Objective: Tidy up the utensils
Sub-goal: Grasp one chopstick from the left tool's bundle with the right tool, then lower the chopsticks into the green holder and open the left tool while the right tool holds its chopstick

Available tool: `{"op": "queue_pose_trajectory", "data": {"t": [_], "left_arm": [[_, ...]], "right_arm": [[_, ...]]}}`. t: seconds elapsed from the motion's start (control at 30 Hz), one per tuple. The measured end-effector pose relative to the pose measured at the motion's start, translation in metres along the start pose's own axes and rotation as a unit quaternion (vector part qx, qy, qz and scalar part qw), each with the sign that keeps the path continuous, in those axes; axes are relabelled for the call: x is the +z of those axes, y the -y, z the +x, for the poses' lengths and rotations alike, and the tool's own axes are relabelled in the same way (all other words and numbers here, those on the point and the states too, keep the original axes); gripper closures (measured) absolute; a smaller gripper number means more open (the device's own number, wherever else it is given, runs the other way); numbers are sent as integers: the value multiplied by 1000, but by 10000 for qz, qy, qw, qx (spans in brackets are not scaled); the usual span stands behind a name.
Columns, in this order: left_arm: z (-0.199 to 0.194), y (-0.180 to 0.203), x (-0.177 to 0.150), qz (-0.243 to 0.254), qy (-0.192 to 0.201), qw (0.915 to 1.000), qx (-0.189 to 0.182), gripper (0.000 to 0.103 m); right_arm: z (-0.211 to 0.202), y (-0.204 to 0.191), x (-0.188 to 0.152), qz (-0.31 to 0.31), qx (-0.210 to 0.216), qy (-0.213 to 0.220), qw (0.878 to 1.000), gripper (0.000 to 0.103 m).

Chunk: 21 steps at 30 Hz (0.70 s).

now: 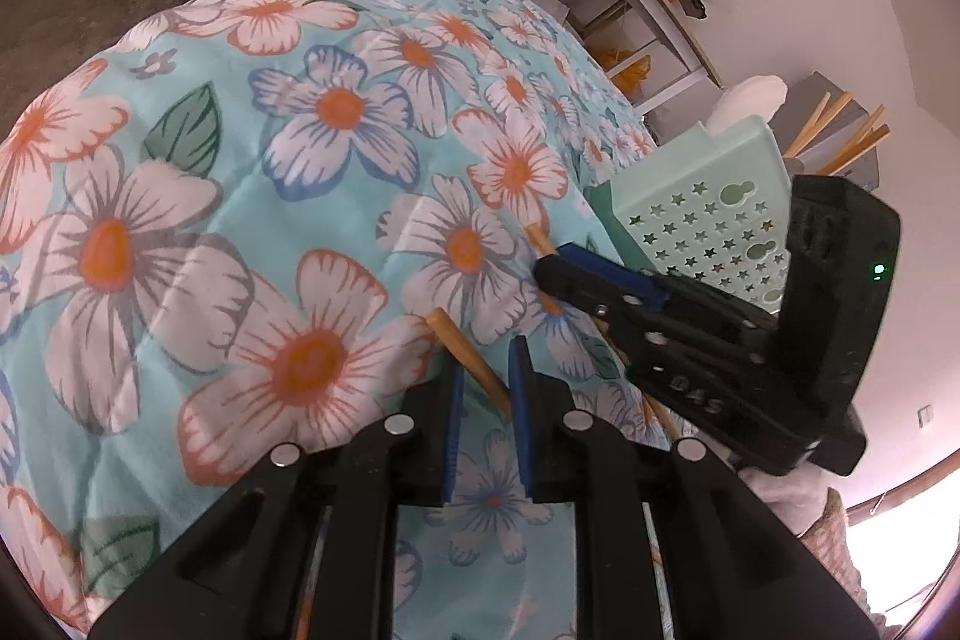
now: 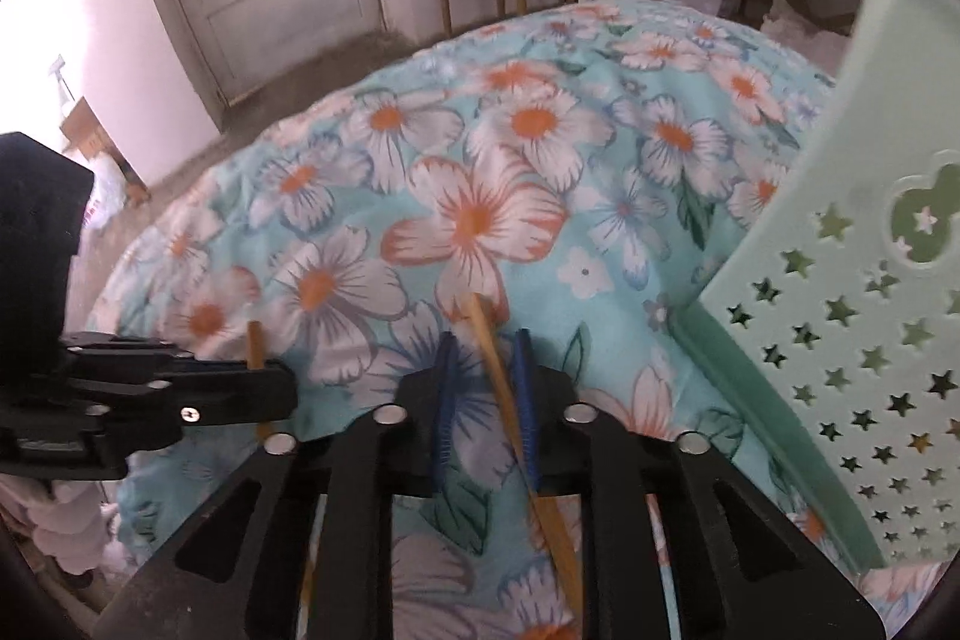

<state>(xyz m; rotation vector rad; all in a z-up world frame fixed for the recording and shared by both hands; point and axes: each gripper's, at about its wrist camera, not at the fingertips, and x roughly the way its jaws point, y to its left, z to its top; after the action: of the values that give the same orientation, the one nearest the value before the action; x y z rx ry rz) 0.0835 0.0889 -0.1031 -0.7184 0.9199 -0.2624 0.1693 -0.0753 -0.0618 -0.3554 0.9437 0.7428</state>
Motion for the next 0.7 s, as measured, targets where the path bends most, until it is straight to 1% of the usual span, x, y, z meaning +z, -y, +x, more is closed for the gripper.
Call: {"op": "queue_pose_trajectory", "data": {"t": [0.1,0.17,0.23,0.4,0.43,0.57,0.7], "left_arm": [[-2,-1,-2,30,33,10000,9,89],[-2,0,-3,45,56,10000,23,89],[-2,2,-5,90,112,9999,67,89],[-4,9,-6,164,250,9995,128,89],[-6,12,-5,207,310,9992,139,89],[-19,28,-3,512,645,9965,146,89],[-39,57,-2,1057,1099,9883,68,90]], "right_arm": [[-5,1,2,34,-72,120,9999,95],[-14,2,5,101,-145,266,9995,99],[-28,6,8,202,-205,452,9986,99],[-91,19,3,511,-548,1130,9908,99],[-109,24,-1,628,-620,1324,9873,99],[-165,37,-18,990,-927,1862,9731,99],[-209,52,-40,1420,-1087,2374,9548,99]]}}
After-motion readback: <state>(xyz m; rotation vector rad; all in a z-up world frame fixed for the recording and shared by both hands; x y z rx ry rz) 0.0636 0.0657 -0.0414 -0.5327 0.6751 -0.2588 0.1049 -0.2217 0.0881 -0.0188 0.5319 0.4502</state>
